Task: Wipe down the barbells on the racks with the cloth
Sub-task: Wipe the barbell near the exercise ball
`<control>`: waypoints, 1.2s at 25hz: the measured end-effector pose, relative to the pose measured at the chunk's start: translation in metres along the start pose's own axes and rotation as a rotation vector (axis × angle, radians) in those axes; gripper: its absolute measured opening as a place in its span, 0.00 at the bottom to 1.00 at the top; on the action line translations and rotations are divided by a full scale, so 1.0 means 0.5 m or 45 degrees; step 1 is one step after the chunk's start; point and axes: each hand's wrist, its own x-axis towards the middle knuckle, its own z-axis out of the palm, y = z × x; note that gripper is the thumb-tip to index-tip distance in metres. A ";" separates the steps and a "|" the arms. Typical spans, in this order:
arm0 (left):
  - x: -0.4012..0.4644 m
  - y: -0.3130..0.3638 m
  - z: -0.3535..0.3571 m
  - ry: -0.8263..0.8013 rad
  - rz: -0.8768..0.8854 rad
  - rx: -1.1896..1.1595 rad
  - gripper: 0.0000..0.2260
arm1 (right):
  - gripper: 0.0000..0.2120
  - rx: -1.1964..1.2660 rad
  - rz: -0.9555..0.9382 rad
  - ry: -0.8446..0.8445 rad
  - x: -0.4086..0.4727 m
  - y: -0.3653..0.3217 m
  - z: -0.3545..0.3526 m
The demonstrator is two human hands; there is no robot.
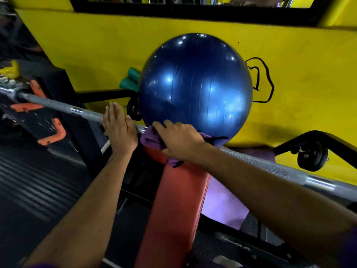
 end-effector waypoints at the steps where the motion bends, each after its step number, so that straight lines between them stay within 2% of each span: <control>1: 0.001 -0.003 -0.001 0.001 0.018 0.000 0.27 | 0.40 0.006 -0.012 0.003 0.013 -0.011 -0.001; 3: 0.002 -0.003 -0.002 -0.020 0.006 -0.003 0.28 | 0.43 0.011 -0.025 0.032 -0.011 0.005 0.002; 6: 0.001 0.000 0.001 -0.031 -0.030 -0.009 0.28 | 0.45 0.055 -0.012 0.015 -0.136 0.098 0.011; 9: 0.000 0.002 0.006 -0.008 -0.049 -0.006 0.26 | 0.50 -0.035 -0.009 0.094 -0.257 0.183 0.019; 12: 0.001 0.005 0.011 0.018 -0.060 -0.011 0.26 | 0.51 -0.082 0.011 0.124 -0.290 0.208 0.024; 17: -0.002 0.005 0.013 0.056 -0.028 -0.016 0.25 | 0.44 0.067 -0.044 0.001 -0.163 0.135 0.004; 22: -0.002 0.009 -0.002 0.021 -0.003 0.010 0.26 | 0.38 -0.003 -0.024 0.210 -0.018 -0.001 0.018; 24: 0.000 0.007 -0.005 -0.010 0.003 0.021 0.26 | 0.38 0.045 -0.053 0.241 -0.026 -0.002 0.026; 28: -0.002 0.002 -0.005 -0.018 0.015 0.002 0.26 | 0.44 0.282 -0.221 0.442 -0.139 0.032 0.046; 30: -0.001 -0.001 -0.003 -0.017 0.019 0.004 0.26 | 0.37 0.558 -0.292 0.490 -0.226 0.034 0.067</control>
